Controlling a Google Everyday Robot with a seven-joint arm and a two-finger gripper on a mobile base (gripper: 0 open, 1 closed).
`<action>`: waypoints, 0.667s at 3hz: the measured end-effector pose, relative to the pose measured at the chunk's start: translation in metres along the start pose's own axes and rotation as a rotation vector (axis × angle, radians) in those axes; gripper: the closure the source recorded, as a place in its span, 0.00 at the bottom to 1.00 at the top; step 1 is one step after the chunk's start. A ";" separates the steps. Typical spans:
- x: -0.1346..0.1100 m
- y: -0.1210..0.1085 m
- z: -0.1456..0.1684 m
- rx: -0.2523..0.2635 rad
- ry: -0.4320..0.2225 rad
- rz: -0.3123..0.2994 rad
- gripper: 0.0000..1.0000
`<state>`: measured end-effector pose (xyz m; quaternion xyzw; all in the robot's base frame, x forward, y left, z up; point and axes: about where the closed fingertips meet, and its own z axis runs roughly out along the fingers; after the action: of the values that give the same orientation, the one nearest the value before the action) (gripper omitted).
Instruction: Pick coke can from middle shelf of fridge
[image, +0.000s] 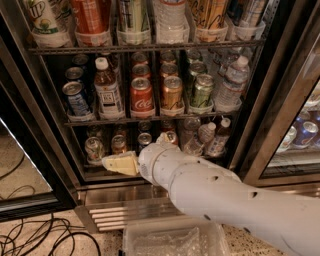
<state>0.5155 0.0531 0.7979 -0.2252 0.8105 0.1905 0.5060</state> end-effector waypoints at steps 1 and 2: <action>0.015 -0.012 0.007 0.089 -0.038 0.008 0.00; 0.004 -0.019 0.022 0.177 -0.097 -0.012 0.00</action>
Offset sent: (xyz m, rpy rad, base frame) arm 0.0740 -0.0222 0.0292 -0.0197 -0.3831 -0.4196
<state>0.5405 0.0489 0.7832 -0.1747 0.7974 0.1258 0.5637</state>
